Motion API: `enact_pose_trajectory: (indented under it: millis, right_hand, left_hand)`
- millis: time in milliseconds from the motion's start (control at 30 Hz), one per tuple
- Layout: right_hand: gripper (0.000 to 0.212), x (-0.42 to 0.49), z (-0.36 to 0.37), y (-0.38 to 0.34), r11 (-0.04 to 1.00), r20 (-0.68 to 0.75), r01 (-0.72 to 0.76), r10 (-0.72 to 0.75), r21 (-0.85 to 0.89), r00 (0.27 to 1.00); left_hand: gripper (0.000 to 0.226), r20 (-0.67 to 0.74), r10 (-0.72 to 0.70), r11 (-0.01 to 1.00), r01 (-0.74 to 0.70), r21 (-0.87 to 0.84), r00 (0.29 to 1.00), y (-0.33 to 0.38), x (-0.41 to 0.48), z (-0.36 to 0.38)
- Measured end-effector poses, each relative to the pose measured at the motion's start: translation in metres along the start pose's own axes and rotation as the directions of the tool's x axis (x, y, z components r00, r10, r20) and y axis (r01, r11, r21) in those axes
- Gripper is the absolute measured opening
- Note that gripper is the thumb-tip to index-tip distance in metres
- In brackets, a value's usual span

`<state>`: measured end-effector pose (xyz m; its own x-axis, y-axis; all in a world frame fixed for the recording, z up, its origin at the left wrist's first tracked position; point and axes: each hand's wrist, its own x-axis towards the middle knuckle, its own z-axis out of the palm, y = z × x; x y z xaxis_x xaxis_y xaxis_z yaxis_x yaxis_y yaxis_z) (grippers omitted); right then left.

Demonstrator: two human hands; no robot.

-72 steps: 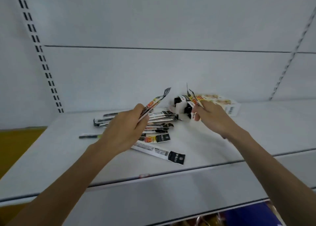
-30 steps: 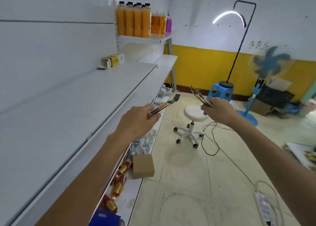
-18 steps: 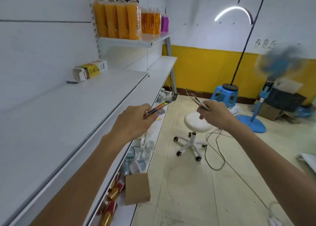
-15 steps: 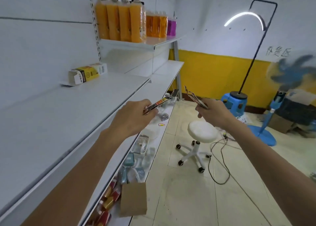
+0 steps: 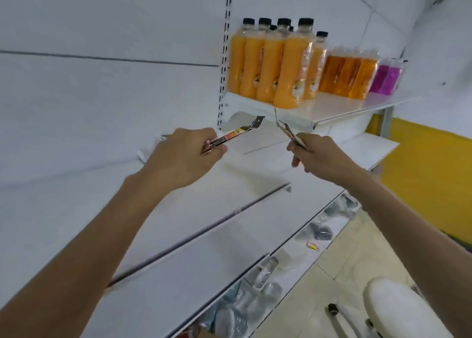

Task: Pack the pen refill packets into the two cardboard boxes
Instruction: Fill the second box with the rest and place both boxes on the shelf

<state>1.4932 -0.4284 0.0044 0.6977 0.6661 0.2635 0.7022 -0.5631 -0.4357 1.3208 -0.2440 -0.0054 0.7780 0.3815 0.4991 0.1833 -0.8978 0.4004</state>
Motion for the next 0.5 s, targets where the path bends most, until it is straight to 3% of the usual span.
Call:
enact_pose_trajectory:
  millis: [133,233,367,500]
  right_hand:
    - [0.026,0.057,0.032,-0.025,0.973,0.063,0.202,-0.21,0.113,0.976]
    - [0.027,0.087,0.057,-0.038,0.94,0.109,0.327,-0.336,0.096,0.936]
    - [0.018,0.129,0.078,-0.055,0.897,0.183,0.439,-0.439,0.042,0.88]
    - [0.028,0.171,0.109,-0.074,0.847,0.249,0.53,-0.522,0.039,0.816]
  left_hand:
    - [0.027,-0.12,-0.138,0.99,0.139,0.003,0.983,-0.036,0.024,-0.011]
    - [0.027,-0.169,-0.24,0.971,0.234,-0.05,0.956,-0.056,0.034,-0.009]
    - [0.022,-0.178,-0.385,0.923,0.379,-0.064,0.906,-0.07,0.037,-0.007]
    - [0.018,-0.25,-0.506,0.86,0.506,-0.069,0.826,-0.083,0.021,-0.005]
